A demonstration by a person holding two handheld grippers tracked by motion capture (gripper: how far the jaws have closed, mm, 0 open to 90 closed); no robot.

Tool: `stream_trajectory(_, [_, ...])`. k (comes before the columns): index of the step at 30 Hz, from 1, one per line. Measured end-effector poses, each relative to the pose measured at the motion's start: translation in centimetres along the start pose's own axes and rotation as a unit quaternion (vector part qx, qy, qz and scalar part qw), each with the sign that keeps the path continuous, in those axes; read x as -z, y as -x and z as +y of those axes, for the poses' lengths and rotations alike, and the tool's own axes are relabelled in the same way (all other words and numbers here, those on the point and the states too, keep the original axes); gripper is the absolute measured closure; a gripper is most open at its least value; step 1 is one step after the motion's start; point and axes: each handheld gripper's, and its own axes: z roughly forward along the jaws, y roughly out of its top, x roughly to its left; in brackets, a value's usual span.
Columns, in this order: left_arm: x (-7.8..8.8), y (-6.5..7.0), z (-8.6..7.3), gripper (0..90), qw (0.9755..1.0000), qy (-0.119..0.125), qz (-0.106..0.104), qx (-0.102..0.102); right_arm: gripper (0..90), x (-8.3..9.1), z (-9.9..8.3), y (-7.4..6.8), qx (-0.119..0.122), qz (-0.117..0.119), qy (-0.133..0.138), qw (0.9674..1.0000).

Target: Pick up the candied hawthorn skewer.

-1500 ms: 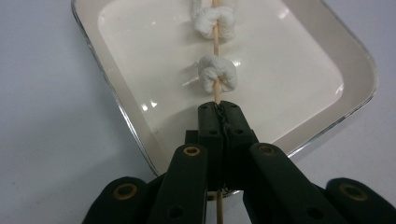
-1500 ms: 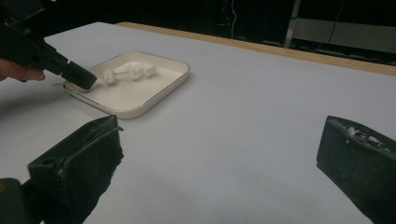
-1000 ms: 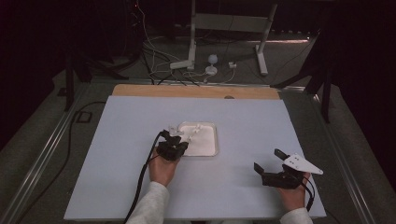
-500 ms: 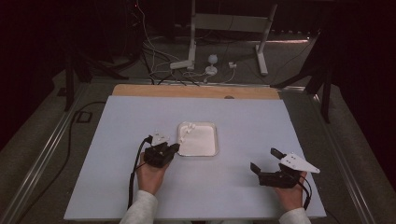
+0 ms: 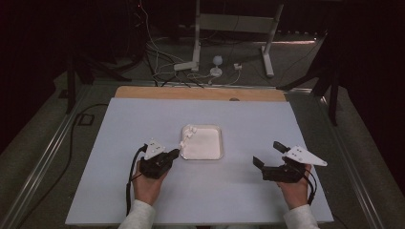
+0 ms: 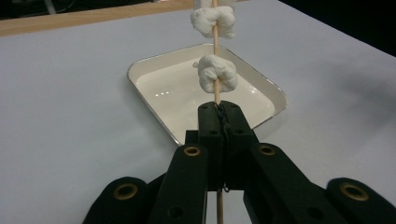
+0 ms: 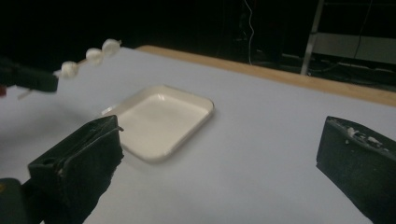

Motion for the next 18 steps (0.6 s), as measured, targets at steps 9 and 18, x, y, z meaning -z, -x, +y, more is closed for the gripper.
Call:
stream_trajectory(9, [0.6, 0.5, 0.1, 89.7, 0.9998, 0.015, 0.002, -0.011, 0.0, -2.2, 2.8, -1.1, 0.006, 0.033, -0.003, 0.9994])
stream_trajectory(18, [1.0, 0.9, 0.3, 89.7, 0.9991, 0.029, 0.001, -0.032, 0.0, -5.0, 5.3, -2.8, 0.023, 0.063, -0.008, 0.9977])
